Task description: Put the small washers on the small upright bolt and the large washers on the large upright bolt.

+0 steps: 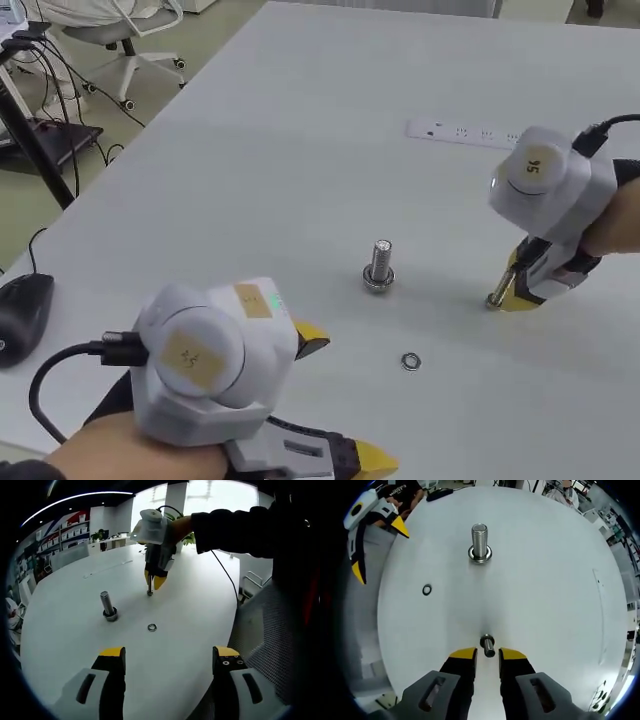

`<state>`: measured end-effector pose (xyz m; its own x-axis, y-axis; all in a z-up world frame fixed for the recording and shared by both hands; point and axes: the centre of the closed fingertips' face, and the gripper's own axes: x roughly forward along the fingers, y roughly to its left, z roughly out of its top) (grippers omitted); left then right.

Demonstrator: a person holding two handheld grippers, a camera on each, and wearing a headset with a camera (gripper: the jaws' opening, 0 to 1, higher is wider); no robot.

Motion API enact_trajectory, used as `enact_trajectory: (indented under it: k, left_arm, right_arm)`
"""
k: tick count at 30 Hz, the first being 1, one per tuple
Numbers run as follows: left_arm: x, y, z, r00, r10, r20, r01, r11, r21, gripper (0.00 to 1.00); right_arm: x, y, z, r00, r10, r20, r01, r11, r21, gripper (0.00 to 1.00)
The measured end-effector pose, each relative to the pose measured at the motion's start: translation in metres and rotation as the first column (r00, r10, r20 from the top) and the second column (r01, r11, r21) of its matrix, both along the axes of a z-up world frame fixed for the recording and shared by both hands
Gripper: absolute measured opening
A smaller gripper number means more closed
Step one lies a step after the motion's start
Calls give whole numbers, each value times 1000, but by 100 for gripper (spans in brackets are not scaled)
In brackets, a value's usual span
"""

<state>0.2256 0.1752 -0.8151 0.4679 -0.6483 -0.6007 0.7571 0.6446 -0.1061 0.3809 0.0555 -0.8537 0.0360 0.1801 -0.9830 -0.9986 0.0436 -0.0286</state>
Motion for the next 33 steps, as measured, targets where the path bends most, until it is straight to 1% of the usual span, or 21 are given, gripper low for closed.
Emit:
enact_trajectory:
  k: [10, 19, 25, 33]
  left_arm:
    - [-1, -2, 1, 1000, -8, 3, 8, 1000, 1, 70]
    - [-1, -2, 1, 1000, -13, 7, 13, 1000, 1, 70]
    - [-1, -2, 3, 1000, -11, 13, 11, 1000, -1, 70]
    - [0, -2, 4, 1000, -13, 19, 13, 1000, 0, 70]
  right_arm:
    - [-9, -14, 0, 1000, -31, 0, 31, 1000, -1, 19]
    - [-22, -19, 0, 999, -48, -4, 48, 999, 5, 19]
    - [-35, -19, -2, 999, -42, -12, 42, 999, 3, 19]
    - [-51, -8, -4, 999, -28, -27, 29, 999, 21, 19]
